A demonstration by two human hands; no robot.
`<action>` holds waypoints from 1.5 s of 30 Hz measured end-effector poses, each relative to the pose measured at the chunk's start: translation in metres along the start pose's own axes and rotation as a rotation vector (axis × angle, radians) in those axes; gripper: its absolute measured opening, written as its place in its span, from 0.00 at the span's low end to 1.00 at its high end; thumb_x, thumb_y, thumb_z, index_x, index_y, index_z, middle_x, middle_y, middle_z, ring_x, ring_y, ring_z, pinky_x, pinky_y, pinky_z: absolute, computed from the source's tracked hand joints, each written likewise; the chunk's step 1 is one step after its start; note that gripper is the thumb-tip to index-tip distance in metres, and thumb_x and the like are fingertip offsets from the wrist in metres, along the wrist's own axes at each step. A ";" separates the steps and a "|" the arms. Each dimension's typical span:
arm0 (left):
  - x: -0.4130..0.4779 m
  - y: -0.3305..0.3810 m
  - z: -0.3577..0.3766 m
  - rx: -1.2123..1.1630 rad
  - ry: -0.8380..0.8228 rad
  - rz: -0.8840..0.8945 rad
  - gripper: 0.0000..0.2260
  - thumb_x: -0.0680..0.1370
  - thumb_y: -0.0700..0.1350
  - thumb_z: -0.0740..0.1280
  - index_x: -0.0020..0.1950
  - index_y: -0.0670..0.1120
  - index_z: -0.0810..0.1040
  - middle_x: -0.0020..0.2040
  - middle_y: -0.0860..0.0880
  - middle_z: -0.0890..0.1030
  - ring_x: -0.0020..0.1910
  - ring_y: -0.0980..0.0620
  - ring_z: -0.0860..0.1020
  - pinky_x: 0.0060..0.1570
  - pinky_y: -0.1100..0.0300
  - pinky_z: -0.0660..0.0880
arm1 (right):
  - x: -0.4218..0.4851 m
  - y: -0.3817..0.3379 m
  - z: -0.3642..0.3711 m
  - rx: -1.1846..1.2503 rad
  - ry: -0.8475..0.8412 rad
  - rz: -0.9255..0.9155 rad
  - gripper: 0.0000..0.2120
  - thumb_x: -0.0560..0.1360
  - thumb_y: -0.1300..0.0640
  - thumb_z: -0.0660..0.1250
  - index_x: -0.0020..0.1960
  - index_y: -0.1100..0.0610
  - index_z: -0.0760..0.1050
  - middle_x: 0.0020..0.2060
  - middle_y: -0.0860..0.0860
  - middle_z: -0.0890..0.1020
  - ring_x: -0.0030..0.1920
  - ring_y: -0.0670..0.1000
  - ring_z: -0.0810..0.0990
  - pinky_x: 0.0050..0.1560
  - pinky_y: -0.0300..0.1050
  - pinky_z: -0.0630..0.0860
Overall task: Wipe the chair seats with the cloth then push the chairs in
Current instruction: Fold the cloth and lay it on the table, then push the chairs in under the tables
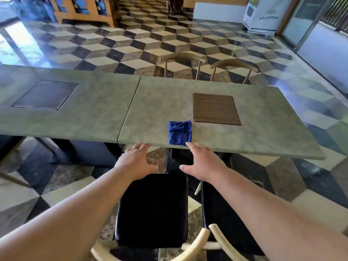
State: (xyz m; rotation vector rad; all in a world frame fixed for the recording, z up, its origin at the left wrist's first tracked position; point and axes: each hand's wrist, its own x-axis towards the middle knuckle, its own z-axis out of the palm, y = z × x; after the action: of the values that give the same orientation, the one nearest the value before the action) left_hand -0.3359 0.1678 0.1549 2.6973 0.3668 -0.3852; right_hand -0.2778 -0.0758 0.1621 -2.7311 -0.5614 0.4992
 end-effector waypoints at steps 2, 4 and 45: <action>-0.024 -0.013 0.017 -0.010 -0.008 -0.027 0.46 0.71 0.65 0.74 0.84 0.58 0.57 0.84 0.53 0.59 0.80 0.44 0.63 0.73 0.44 0.69 | -0.018 -0.002 0.022 0.001 -0.028 -0.015 0.44 0.76 0.37 0.70 0.84 0.49 0.53 0.81 0.50 0.63 0.81 0.55 0.60 0.78 0.58 0.63; -0.050 -0.028 0.039 -0.010 -0.031 -0.065 0.47 0.71 0.65 0.74 0.84 0.59 0.56 0.85 0.54 0.56 0.81 0.45 0.61 0.74 0.43 0.68 | -0.037 -0.004 0.044 0.000 -0.052 -0.029 0.44 0.76 0.37 0.70 0.84 0.48 0.54 0.81 0.50 0.64 0.81 0.55 0.59 0.78 0.59 0.63; -0.041 -0.195 0.148 0.569 -0.517 0.311 0.12 0.78 0.47 0.70 0.59 0.59 0.79 0.50 0.57 0.82 0.50 0.51 0.80 0.53 0.53 0.75 | -0.021 -0.029 0.234 -0.397 -0.385 -0.314 0.07 0.78 0.54 0.71 0.50 0.45 0.73 0.41 0.45 0.78 0.42 0.52 0.78 0.49 0.50 0.67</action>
State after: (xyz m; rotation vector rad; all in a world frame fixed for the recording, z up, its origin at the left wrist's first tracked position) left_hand -0.4654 0.2720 -0.0291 2.9544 -0.3619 -1.2015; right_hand -0.3970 -0.0066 -0.0303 -2.8296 -1.2857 0.9209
